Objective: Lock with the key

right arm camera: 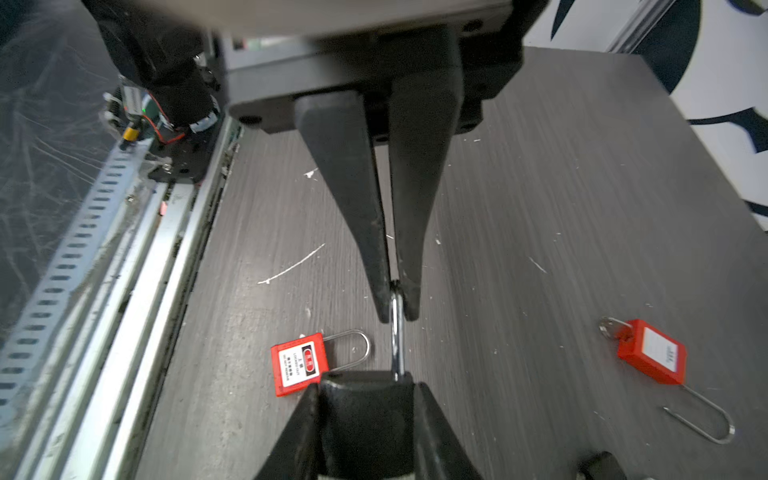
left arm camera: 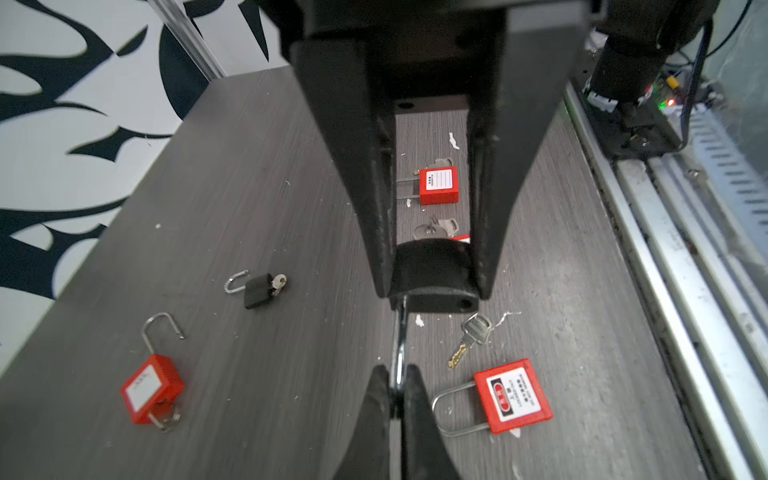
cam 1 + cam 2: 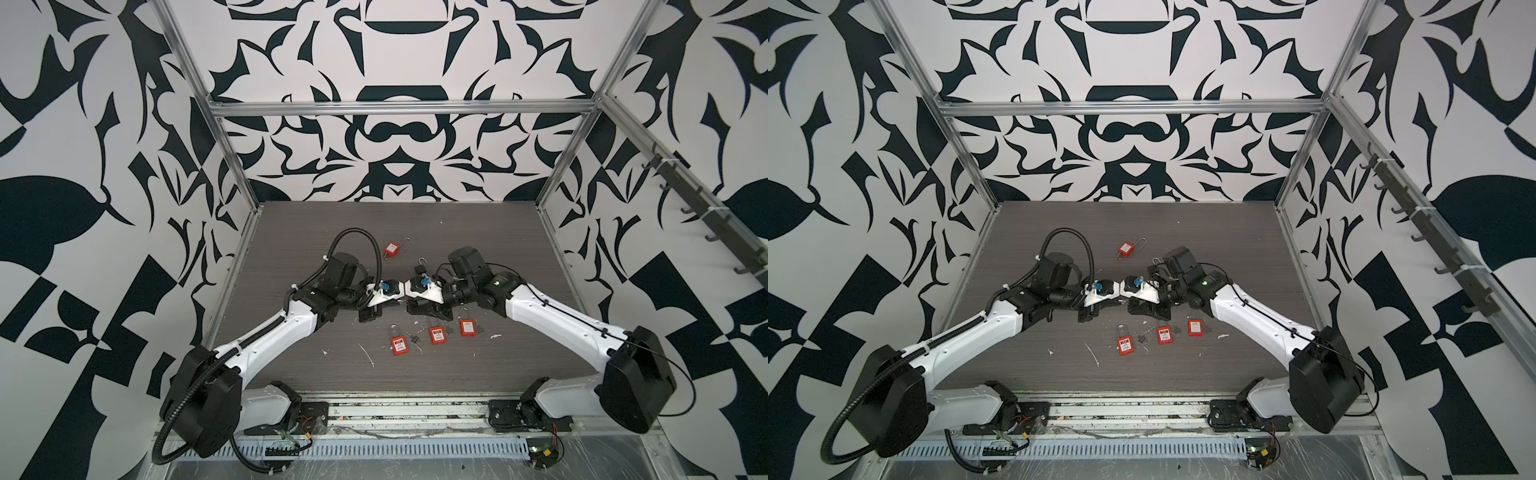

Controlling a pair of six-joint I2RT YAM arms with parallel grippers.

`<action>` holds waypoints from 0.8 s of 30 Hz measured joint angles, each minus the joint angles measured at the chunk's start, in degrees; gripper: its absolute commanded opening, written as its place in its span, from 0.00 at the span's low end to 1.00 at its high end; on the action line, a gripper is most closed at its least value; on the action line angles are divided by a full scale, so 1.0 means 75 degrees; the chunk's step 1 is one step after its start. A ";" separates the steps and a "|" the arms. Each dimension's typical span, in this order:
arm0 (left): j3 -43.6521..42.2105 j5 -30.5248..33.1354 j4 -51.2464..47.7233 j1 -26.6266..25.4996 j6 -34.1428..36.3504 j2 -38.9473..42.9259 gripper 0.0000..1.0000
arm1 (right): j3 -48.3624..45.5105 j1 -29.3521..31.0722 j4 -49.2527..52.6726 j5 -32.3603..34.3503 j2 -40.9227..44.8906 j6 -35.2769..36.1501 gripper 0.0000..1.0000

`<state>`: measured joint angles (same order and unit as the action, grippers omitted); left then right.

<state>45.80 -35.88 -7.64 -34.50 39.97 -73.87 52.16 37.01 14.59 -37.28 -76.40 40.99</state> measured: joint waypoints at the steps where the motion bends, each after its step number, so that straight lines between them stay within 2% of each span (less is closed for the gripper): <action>1: 0.0032 -0.0052 -0.0085 0.0009 -0.0204 -0.0105 0.00 | -0.0195 0.0093 -0.0254 0.0219 0.0076 0.0047 0.30; 5: -0.0035 -0.0256 -0.0163 0.0035 -0.0892 -0.0184 0.00 | -0.0644 0.0469 -0.0825 0.1032 0.0353 0.0289 0.47; 10: -0.0047 -0.0577 0.0198 -0.0070 -0.1364 -0.0137 0.00 | -0.0670 0.0676 -0.0883 0.1585 0.0688 0.0434 0.55; 18: -0.0574 -0.0595 0.0676 -0.0067 -0.1679 0.0350 0.00 | 0.0382 0.0289 0.0895 0.1553 0.0836 0.0443 0.54; 24: -0.0749 -0.0606 0.0935 -0.0070 -0.1813 0.0714 0.00 | 0.0583 0.0224 0.1757 0.1390 0.0816 0.0373 0.43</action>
<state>40.18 -40.42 -0.62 -35.03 26.37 -68.51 56.53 38.70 27.77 -26.85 -70.28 43.79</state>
